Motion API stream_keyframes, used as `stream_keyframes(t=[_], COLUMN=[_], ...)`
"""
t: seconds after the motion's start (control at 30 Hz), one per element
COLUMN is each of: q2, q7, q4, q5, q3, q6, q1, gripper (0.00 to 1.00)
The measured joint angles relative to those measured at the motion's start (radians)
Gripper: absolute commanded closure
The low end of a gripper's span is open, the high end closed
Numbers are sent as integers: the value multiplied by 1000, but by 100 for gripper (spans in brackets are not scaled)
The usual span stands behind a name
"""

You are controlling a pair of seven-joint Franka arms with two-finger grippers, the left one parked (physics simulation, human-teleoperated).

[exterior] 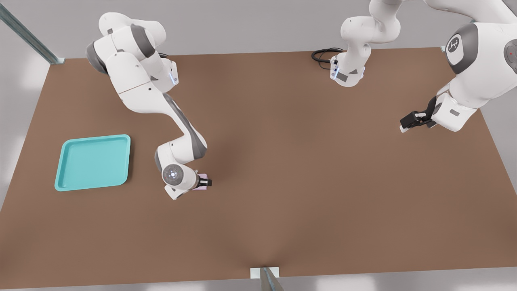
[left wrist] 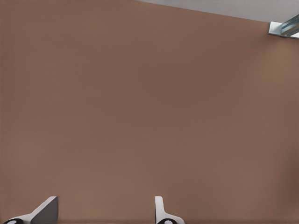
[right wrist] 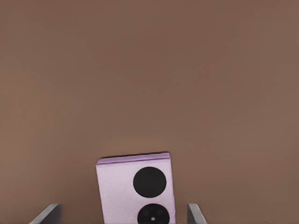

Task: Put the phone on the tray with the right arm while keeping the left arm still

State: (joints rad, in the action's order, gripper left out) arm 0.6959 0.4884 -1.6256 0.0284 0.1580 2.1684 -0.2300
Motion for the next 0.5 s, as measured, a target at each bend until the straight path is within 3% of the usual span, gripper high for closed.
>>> stream_keyframes(t=[0.5], q2=[31], q7=[10], q4=[-39], q5=[2], q3=[9], q6=[75], q1=[11], gripper=[0])
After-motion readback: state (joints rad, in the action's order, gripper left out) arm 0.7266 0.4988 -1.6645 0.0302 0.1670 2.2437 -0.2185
